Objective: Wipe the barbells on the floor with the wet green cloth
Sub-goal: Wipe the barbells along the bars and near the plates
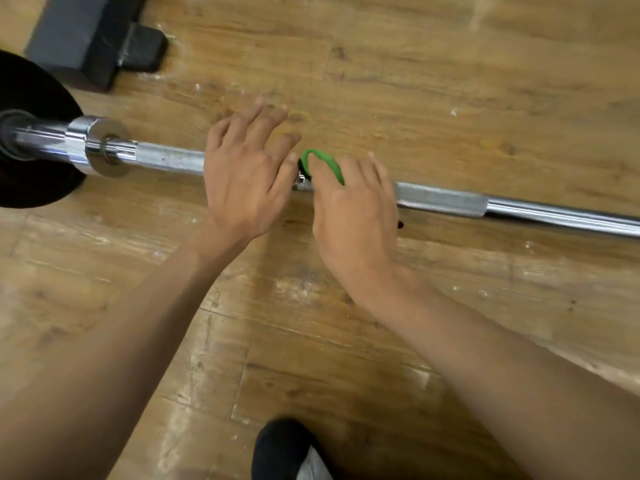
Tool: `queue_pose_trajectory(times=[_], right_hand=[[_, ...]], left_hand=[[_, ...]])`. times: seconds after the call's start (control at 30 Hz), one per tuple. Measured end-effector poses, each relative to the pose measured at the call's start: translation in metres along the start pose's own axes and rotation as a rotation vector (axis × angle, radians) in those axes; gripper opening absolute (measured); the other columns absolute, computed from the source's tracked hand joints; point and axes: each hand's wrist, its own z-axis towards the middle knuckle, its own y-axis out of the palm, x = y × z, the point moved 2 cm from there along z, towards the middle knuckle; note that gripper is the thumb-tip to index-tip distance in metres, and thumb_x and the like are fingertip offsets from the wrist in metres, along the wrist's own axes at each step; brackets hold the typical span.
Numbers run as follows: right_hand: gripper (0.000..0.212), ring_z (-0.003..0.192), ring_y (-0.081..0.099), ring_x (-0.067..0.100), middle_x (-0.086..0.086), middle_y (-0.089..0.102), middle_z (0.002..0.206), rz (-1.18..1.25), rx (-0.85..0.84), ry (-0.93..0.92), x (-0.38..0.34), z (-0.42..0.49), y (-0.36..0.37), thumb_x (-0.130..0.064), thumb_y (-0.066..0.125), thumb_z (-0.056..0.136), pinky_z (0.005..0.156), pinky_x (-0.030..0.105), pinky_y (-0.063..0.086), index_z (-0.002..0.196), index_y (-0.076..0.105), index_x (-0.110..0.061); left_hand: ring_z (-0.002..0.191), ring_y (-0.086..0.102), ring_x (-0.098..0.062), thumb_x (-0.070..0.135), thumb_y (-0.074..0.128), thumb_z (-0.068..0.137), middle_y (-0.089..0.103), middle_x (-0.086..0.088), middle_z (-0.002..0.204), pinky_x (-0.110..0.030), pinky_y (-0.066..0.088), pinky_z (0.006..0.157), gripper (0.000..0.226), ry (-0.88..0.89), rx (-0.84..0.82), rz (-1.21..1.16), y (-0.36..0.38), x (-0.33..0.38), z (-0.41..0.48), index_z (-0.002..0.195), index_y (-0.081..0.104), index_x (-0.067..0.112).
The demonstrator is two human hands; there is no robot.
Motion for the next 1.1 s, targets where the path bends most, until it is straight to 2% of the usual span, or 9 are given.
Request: queue_pose_trajectory(times=[0.17, 0.3, 0.37, 0.5, 0.63, 0.77, 0.9, 1.0, 1.1], right_hand=[[0.042, 0.110, 0.064, 0.032, 0.009, 0.069, 0.121, -0.044, -0.093, -0.173, 0.052, -0.036, -0.034, -0.007, 0.059, 0.094, 0.115, 0.045, 0.037, 0.136, 0.060, -0.012], [0.042, 0.118, 0.060, 0.033, 0.014, 0.065, 0.131, -0.091, -0.020, 0.048, 0.078, -0.068, -0.055, -0.016, 0.042, 0.103, 0.118, 0.051, 0.034, 0.141, 0.055, -0.003], [0.044, 0.119, 0.058, 0.032, 0.014, 0.065, 0.127, -0.097, -0.037, 0.121, 0.046, -0.068, -0.042, -0.022, 0.038, 0.106, 0.118, 0.052, 0.033, 0.141, 0.056, -0.004], [0.045, 0.101, 0.064, 0.030, 0.008, 0.070, 0.106, -0.032, -0.076, 0.074, -0.013, -0.050, -0.015, -0.035, 0.039, 0.106, 0.110, 0.045, 0.043, 0.132, 0.064, -0.008], [0.036, 0.095, 0.065, 0.026, 0.002, 0.069, 0.104, -0.099, -0.129, -0.153, 0.016, -0.074, -0.039, -0.036, 0.045, 0.109, 0.096, 0.042, 0.048, 0.134, 0.062, -0.016], [0.041, 0.088, 0.065, 0.029, 0.006, 0.070, 0.101, -0.148, -0.182, -0.237, 0.070, -0.102, -0.077, -0.038, 0.040, 0.111, 0.090, 0.043, 0.046, 0.123, 0.066, -0.008], [0.042, 0.080, 0.066, 0.030, 0.009, 0.070, 0.092, -0.245, -0.174, -0.184, 0.027, -0.111, -0.057, -0.034, 0.041, 0.107, 0.087, 0.041, 0.047, 0.121, 0.067, -0.004], [0.047, 0.071, 0.066, 0.026, 0.006, 0.069, 0.084, -0.252, -0.182, -0.185, -0.011, -0.106, -0.032, -0.036, 0.039, 0.105, 0.074, 0.036, 0.052, 0.128, 0.069, -0.009], [0.046, 0.073, 0.067, 0.026, 0.005, 0.069, 0.087, -0.201, -0.198, -0.314, 0.000, -0.113, -0.042, -0.037, 0.037, 0.108, 0.075, 0.035, 0.049, 0.129, 0.068, -0.012]], left_hand=[[0.151, 0.037, -0.030, 0.038, 0.034, 0.107, 0.048, -0.006, 0.159, -0.046, 0.030, 0.112, 0.047, -0.009, 0.010, 0.003, -0.005, 0.001, -0.019, 0.132, 0.070, 0.020], [0.155, 0.030, -0.031, 0.035, 0.038, 0.106, 0.038, -0.008, 0.166, -0.047, 0.030, 0.110, 0.045, -0.043, 0.049, -0.027, -0.008, 0.007, -0.038, 0.133, 0.070, 0.020], [0.156, 0.029, -0.030, 0.034, 0.038, 0.105, 0.036, -0.008, 0.167, -0.046, 0.028, 0.112, 0.044, -0.055, 0.057, -0.040, -0.010, 0.011, -0.046, 0.132, 0.070, 0.020], [0.156, 0.028, -0.030, 0.034, 0.033, 0.107, 0.035, -0.008, 0.167, -0.048, 0.033, 0.106, 0.048, -0.033, 0.044, -0.041, -0.018, 0.016, -0.065, 0.141, 0.064, 0.022], [0.158, 0.023, -0.031, 0.036, 0.030, 0.107, 0.031, -0.010, 0.169, -0.051, 0.028, 0.113, 0.052, -0.010, -0.014, -0.047, -0.027, 0.018, -0.085, 0.148, 0.058, 0.021], [0.157, 0.024, -0.033, 0.034, 0.031, 0.106, 0.033, -0.012, 0.167, -0.054, 0.027, 0.117, 0.053, -0.014, 0.005, -0.095, -0.035, 0.023, -0.108, 0.145, 0.061, 0.017], [0.156, 0.026, -0.036, 0.034, 0.032, 0.105, 0.035, -0.013, 0.166, -0.060, 0.030, 0.117, 0.053, -0.018, 0.013, -0.092, -0.042, 0.029, -0.128, 0.148, 0.059, 0.016], [0.157, 0.025, -0.037, 0.035, 0.030, 0.107, 0.034, -0.014, 0.166, -0.059, 0.028, 0.119, 0.054, 0.003, -0.043, -0.080, -0.046, 0.030, -0.142, 0.151, 0.055, 0.015], [0.158, 0.021, -0.036, 0.036, 0.030, 0.108, 0.031, -0.015, 0.167, -0.055, 0.025, 0.122, 0.054, 0.019, -0.127, -0.071, -0.052, 0.027, -0.154, 0.151, 0.054, 0.014]])
